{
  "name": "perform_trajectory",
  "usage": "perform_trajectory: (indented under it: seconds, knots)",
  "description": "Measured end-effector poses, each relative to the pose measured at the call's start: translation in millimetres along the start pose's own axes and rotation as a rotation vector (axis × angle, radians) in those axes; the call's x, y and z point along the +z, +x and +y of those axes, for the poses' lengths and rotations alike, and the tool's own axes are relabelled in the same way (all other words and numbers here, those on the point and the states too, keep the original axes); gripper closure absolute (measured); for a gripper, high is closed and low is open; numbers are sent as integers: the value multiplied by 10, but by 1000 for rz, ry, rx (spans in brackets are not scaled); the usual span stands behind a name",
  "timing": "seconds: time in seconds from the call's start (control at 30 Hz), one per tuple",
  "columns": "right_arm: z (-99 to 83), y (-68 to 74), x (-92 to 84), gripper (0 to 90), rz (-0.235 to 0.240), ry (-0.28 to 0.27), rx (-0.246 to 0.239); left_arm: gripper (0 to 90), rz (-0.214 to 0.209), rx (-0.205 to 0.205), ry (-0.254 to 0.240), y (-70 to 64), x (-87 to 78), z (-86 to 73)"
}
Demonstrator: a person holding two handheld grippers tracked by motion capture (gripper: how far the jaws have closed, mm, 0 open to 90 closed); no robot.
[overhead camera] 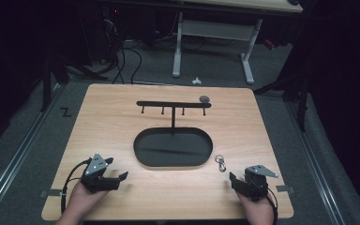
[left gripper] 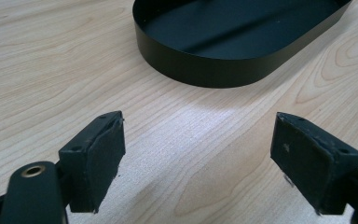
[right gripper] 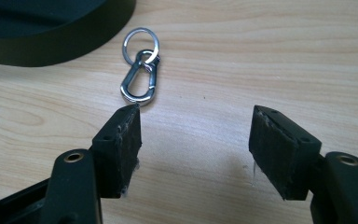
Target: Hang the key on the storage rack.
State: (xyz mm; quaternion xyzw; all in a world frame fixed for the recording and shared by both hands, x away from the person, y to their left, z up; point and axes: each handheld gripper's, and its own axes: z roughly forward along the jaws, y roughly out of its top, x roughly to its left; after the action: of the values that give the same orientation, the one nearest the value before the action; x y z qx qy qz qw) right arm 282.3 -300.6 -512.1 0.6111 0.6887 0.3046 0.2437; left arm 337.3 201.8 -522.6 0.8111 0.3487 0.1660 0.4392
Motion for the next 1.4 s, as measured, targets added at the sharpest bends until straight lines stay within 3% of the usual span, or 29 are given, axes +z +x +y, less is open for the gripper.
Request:
perform_trajectory:
  seconds: [0.27, 0.37, 0.47, 0.6, 0.7, 0.77, 0.9, 1.1, 1.4]
  knots:
    - [22, 36, 37, 330, -35, 85, -34, 183, -4, -3, -2, 9, -11, 1]
    - [48, 84, 55, 359, -58, 136, -101, 183, -4, -3, -6, 8, -17, 1]
    - [71, 98, 48, 372, -57, 155, -112, 183, -3, -4, -9, 12, -25, -1]
    - [108, 145, 25, 371, -70, 223, -181, 183, -8, -9, -16, 19, -38, 0]
    - [137, 157, 16, 360, -85, 266, -196, 183, -13, -8, -22, 22, -44, 5]
    - [152, 150, 13, 353, -82, 281, -188, 183, -13, -8, -24, 23, -45, 8]
    - [215, 112, 25, 349, -59, 346, -130, 183, -15, -11, -27, 32, -43, 12]
    - [272, 131, 46, 346, -78, 421, -169, 183, -20, -11, -27, 31, -45, 13]
    - [348, 156, 93, 341, -49, 515, -167, 183, -25, -9, -25, 28, -38, 12]
